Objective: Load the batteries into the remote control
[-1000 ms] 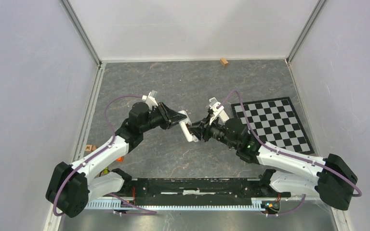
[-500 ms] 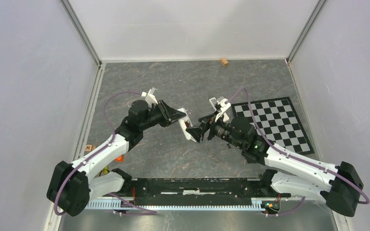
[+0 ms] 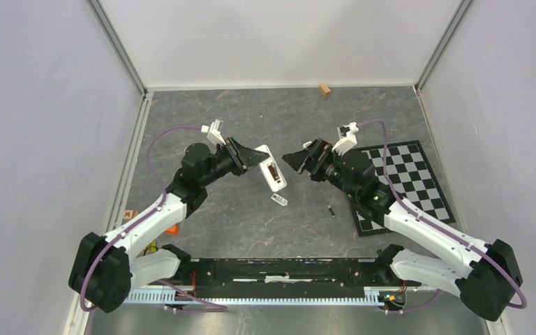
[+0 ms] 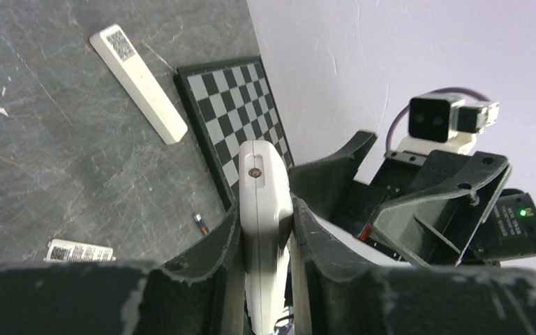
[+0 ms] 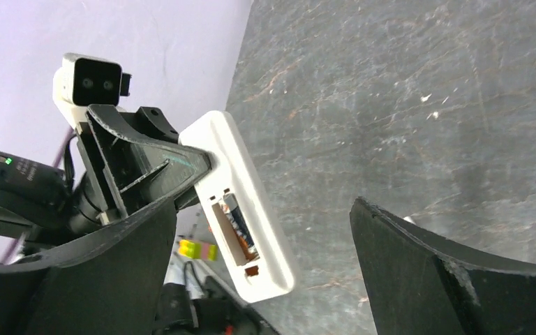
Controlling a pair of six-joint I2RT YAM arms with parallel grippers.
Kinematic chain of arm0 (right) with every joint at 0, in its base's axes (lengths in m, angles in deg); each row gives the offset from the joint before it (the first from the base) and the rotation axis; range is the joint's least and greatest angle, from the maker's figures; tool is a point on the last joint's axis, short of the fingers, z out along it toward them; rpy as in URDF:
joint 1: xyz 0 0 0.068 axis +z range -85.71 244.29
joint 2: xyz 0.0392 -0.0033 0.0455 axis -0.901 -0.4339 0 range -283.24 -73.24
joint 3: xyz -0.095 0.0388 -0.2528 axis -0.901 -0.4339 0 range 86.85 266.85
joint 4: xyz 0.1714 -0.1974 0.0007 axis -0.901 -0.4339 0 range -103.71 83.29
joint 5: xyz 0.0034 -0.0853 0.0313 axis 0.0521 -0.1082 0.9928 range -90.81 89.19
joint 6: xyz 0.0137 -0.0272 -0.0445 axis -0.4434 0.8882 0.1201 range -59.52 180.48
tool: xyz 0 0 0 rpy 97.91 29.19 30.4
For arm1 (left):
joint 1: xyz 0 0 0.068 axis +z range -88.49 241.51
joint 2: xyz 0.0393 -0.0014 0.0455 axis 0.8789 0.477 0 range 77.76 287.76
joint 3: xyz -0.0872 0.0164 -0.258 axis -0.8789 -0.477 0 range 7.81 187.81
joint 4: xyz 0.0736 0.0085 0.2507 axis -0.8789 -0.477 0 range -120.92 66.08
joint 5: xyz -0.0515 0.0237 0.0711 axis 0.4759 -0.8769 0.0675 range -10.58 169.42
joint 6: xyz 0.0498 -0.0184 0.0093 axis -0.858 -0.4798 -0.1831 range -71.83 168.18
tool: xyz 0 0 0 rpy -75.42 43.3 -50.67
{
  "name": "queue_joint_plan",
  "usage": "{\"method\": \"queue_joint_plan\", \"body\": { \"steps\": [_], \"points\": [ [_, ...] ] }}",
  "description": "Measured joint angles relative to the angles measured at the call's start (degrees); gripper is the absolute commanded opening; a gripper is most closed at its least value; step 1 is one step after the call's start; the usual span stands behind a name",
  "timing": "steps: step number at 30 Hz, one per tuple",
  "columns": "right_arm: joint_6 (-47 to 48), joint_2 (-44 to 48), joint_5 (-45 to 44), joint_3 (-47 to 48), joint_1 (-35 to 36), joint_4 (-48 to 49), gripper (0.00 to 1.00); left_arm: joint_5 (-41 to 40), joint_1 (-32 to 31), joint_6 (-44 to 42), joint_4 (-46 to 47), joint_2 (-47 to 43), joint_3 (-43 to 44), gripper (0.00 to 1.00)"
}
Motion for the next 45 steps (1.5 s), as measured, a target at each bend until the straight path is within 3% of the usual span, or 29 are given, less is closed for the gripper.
{"method": "queue_joint_plan", "body": {
  "steps": [6,14,34,37,45],
  "points": [
    [-14.12,-0.9,3.34,-0.24,-0.87,1.79,0.98,-3.48,0.13,0.44,1.11,-0.02,1.33,0.02],
    [-25.4,-6.23,10.21,-1.09,-1.99,8.28,0.98,-6.97,0.28,2.91,1.31,-0.02,1.92,0.02],
    [-37.13,-14.14,14.67,-2.69,-2.21,21.22,0.98,-0.85,0.39,4.44,4.46,-0.02,2.82,0.02],
    [-38.45,-14.95,15.61,-2.73,-2.51,23.56,0.92,0.17,0.39,4.39,4.48,-0.02,3.61,0.02],
    [-41.2,-16.68,17.27,-3.78,-2.89,28.65,0.65,1.66,0.39,4.35,4.48,1.03,4.33,0.02]
  ]
}}
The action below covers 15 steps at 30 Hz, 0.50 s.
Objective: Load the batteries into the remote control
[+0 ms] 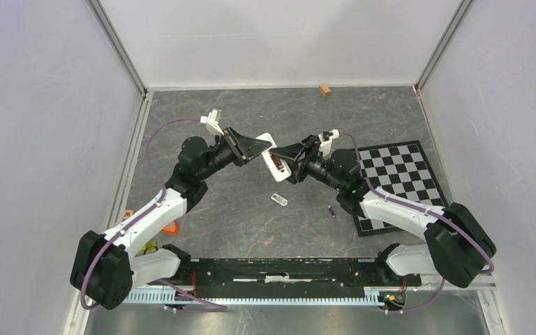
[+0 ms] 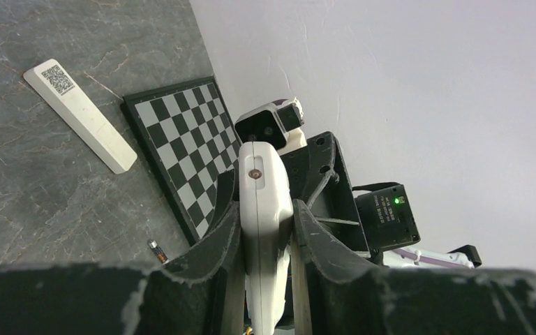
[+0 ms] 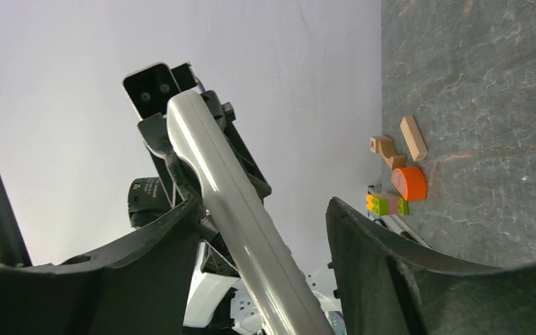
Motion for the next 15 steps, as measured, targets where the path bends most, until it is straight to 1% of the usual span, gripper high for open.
{"method": "queue_joint_plan", "body": {
  "steps": [5,7,11,12,13,15],
  "points": [
    [-0.61,0.0,0.39,-1.31,-0.11,2.93,0.47,0.13,0.0,0.85,-0.31,0.57,0.15,0.02],
    [-0.39,0.0,0.52,-1.77,-0.17,4.46,0.44,-0.22,0.15,3.06,-0.92,0.79,0.37,0.02],
    [0.74,-0.04,0.87,-1.81,-0.37,5.66,0.42,-0.76,0.46,7.78,-1.49,1.03,0.44,0.02],
    [1.05,-0.04,0.94,-1.84,-0.37,5.73,0.43,-0.76,0.48,8.41,-1.55,1.05,0.44,0.02],
    [1.36,-0.04,0.92,-1.95,-0.37,5.9,0.47,-0.76,0.48,8.81,-1.68,1.05,0.44,0.02],
    [2.47,-0.04,0.79,-2.16,-0.44,6.12,0.63,-0.74,0.55,9.31,-2.12,1.05,0.44,0.02]
  ]
}}
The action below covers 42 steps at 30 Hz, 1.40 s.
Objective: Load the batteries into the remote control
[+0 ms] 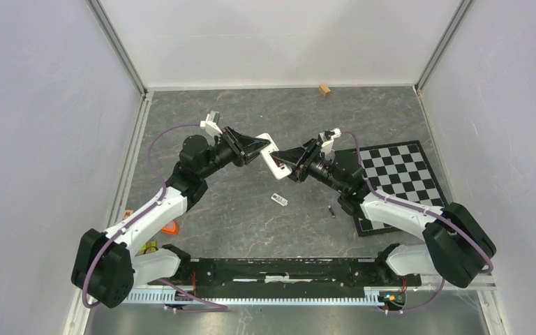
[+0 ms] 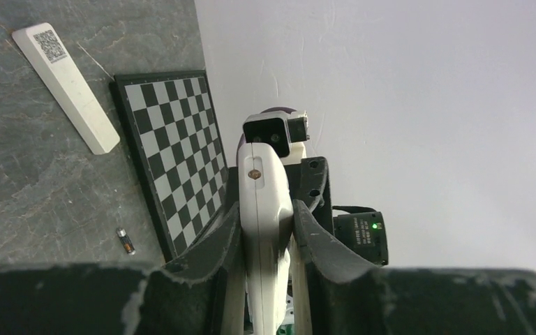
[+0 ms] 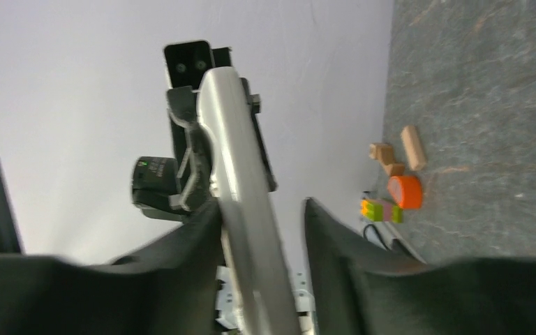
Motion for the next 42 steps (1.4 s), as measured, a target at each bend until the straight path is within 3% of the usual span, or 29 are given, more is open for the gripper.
{"method": "queue_joint_plan", "body": {
  "steps": [2,4,11,15,21,25,29,34,42],
  "points": [
    [1.18,0.0,-0.02,-0.22,-0.13,-0.33,0.81,0.13,0.11,-0.02,-0.15,-0.02,0.0,0.02],
    [3.43,0.04,0.04,-0.55,-0.59,-1.09,0.88,0.28,0.48,-0.44,-0.26,-0.17,0.0,0.02],
    [15.58,4.37,2.58,-2.97,-5.51,-1.79,0.9,3.98,3.85,-9.77,-1.33,-0.26,-0.11,0.02],
    [28.59,9.57,4.37,-3.32,-6.8,-6.8,0.84,7.23,5.35,-16.59,-1.84,-0.39,-0.74,0.02],
    [54.73,12.59,-5.29,3.39,-6.69,-36.39,0.78,11.1,5.49,-25.03,-4.48,-2.64,-1.79,0.02],
    [64.85,12.57,-13.38,5.14,-6.73,-51.95,0.75,13.66,5.49,-28.39,-4.17,-5.66,-2.34,0.02],
    [70.75,11.98,-18.12,5.11,-6.73,-62.93,0.65,16.39,5.49,-30.77,-3.13,-6.4,-2.34,0.02],
    [75.23,7.63,-20.11,5.09,-6.73,-68.91,0.53,18.51,5.49,-31.58,-2.29,-6.36,-2.47,0.02],
    [79.91,1.33,-18.6,5.11,-6.51,-70.05,0.35,19.67,5.49,-31.58,-2.03,-6.36,-2.62,0.02]
  ]
}}
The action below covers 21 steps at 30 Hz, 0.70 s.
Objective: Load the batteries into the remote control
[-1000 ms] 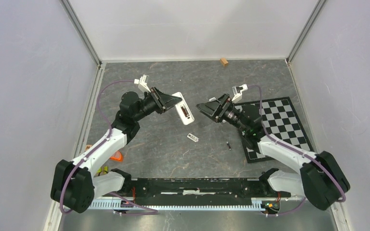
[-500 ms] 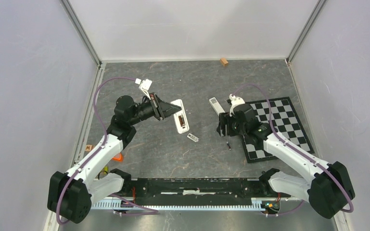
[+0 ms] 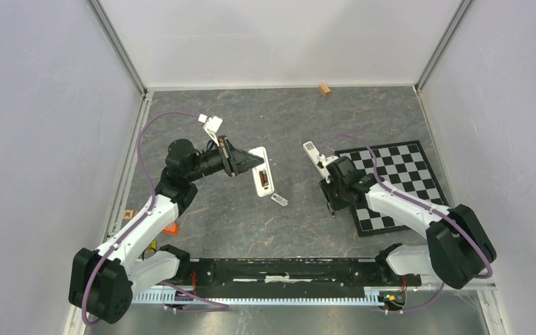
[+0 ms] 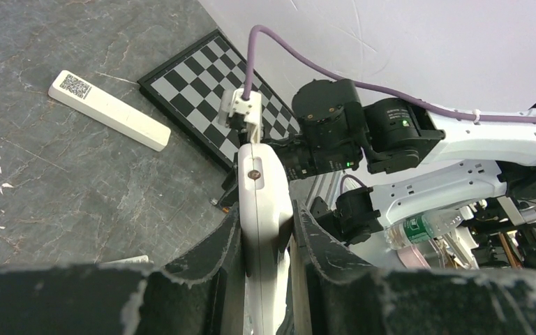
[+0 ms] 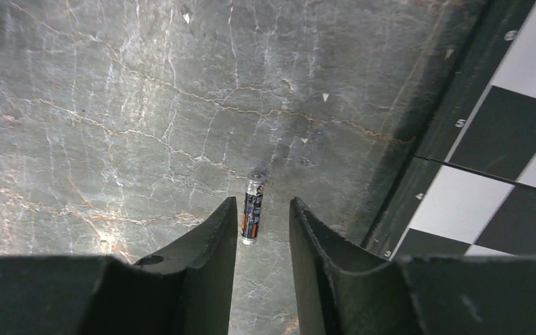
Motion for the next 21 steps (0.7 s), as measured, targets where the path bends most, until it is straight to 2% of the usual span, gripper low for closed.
{"method": "queue_joint_plan", "body": {
  "steps": [6,10,12,17,21],
  "points": [
    [2.99,-4.09,1.66,0.0,1.33,-0.9,0.25,0.0,0.0,0.0,-0.02,0.0,-0.09,0.02],
    [4.39,-5.11,2.1,0.13,2.32,-0.96,0.06,0.0,0.0,-0.04,-0.07,0.0,-0.09,0.02],
    [5.38,-5.62,2.19,0.55,2.93,-0.9,0.01,0.0,0.0,-0.17,-0.07,0.0,-0.09,0.02],
    [10.45,-8.22,1.6,3.23,6.43,-1.27,0.0,-0.57,0.07,-0.63,-0.81,-0.42,-0.09,0.02],
    [17.51,-10.8,1.66,8.09,10.56,-1.62,0.0,-4.04,0.13,-1.33,-3.23,-2.58,-0.09,0.02]
  ]
}}
